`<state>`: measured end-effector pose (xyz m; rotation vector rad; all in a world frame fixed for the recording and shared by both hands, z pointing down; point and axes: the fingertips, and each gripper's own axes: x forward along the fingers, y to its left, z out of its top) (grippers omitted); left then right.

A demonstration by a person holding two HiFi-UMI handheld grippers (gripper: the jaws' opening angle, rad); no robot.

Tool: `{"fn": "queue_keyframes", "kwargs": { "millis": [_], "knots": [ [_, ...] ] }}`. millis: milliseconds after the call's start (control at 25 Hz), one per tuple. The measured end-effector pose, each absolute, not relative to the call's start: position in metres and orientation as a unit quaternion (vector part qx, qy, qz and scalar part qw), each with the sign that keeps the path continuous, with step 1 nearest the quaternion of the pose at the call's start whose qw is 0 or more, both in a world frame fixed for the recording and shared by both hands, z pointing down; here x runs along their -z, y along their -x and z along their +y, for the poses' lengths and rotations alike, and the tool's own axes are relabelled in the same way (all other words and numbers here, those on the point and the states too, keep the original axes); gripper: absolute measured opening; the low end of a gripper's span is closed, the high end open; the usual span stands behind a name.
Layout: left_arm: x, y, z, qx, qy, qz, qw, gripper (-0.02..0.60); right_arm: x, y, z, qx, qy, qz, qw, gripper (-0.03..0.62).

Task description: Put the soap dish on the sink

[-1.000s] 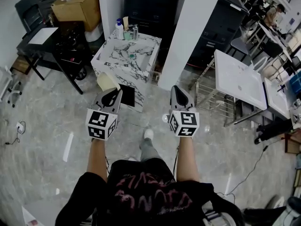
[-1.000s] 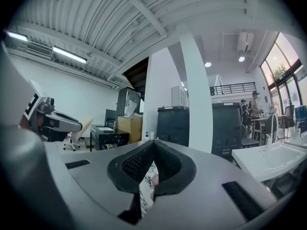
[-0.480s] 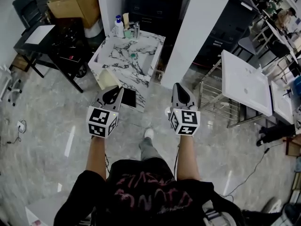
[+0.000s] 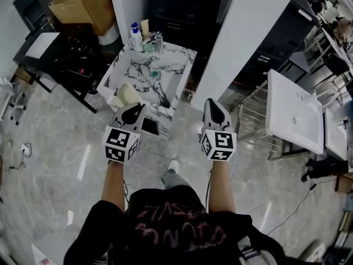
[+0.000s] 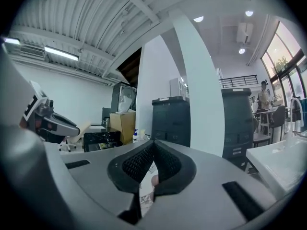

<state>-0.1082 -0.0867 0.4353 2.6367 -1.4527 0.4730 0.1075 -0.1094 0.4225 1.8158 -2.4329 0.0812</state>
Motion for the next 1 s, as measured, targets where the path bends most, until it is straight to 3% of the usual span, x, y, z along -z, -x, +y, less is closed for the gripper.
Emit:
{"fn": "queue_keyframes", "kwargs": {
  "millis": [400,1000],
  "knots": [
    [-0.425,0.071,-0.173,-0.17,-0.862,-0.476,0.044,0.031,-0.409,-0.137,-0.202,-0.023,-0.587,-0.808,0.05,0.014],
    [-0.43,0.053,-0.226,-0.177,-0.867,-0.464,0.048,0.031,-0.411,-0.149,-0.254,-0.021,-0.586,-0.809,0.052,0.014]
  ]
}}
